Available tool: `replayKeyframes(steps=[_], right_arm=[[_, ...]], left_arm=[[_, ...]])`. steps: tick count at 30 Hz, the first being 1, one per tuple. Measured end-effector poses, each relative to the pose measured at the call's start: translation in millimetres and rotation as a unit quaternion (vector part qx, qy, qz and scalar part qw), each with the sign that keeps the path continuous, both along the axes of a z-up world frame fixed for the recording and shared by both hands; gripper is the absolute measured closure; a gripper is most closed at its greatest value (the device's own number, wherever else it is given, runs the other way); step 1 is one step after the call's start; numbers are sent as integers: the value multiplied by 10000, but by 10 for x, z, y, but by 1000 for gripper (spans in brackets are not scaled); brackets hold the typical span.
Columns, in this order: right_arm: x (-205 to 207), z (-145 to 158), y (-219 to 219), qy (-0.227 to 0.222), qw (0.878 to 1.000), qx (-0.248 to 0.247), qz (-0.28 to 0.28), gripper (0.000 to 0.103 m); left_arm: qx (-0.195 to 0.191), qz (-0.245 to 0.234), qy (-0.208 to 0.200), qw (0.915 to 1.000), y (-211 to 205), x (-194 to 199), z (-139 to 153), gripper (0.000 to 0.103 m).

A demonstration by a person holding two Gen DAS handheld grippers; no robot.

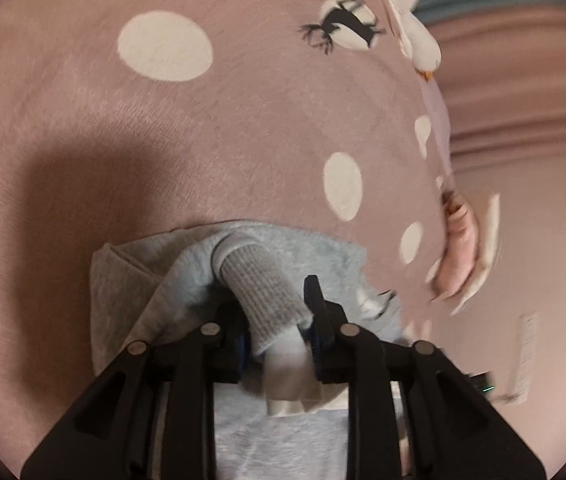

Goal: Fold small clothes

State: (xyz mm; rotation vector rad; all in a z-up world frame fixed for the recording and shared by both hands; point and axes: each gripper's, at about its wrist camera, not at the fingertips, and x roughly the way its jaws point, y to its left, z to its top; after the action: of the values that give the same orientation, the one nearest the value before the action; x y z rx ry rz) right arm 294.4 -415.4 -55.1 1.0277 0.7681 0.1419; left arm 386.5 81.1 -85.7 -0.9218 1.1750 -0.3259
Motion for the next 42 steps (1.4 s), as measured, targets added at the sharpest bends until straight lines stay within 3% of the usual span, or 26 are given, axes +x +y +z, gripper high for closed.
replayKeyframes(steps=[3, 6, 9, 13, 16, 19, 21, 24, 27, 29, 31, 34, 37, 42], right_arm=[[20, -50, -90, -100, 9987, 471, -179, 63], [-3, -80, -174, -187, 9958, 773, -460, 56], [-109, 0, -200, -403, 9962, 508, -580, 56], [-253, 140, -120, -537, 9982, -63, -273, 56], [-326, 314, 77, -634, 9941, -878, 90, 56], [-415, 468, 356, -769, 9808, -1724, 494, 56], [-463, 527, 519, -866, 9722, -2046, 742, 56], [-499, 546, 658, -965, 9671, -2136, 986, 56], [-538, 511, 731, -963, 9671, -2023, 1201, 56], [-578, 505, 761, -961, 9649, -2093, 1258, 56], [-616, 510, 808, -953, 9593, -2336, 1271, 56], [-640, 514, 891, -875, 9486, -2749, 1303, 56], [-708, 513, 956, -831, 9361, -3126, 1379, 56], [-818, 478, 1057, -813, 9199, -3504, 1561, 61]], left_arm=[[-596, 368, 44, 9975, 144, 26, -2, 65], [-573, 594, -62, 9966, 229, 7, 70, 57], [-151, 346, -186, 9991, 195, -12, 157, 56], [232, 67, -210, 9995, 104, 9, 209, 48], [508, -116, -29, 9986, 62, 72, 183, 48], [202, 56, -61, 9998, 153, 115, 223, 46], [-142, 189, -115, 9997, 211, 122, 232, 37], [-303, 679, -345, 9966, 369, 65, 286, 15], [-1089, 873, -572, 9886, 515, -15, 271, 13], [-500, 830, -564, 9937, 528, -77, 355, 13], [380, 436, -761, 9954, 396, -145, 501, 14], [828, -164, -1079, 9906, 211, -325, 597, 14], [1253, -698, -1387, 9799, 3, -588, 648, 19], [2107, -1394, -1775, 9511, -382, -945, 593, 37]])
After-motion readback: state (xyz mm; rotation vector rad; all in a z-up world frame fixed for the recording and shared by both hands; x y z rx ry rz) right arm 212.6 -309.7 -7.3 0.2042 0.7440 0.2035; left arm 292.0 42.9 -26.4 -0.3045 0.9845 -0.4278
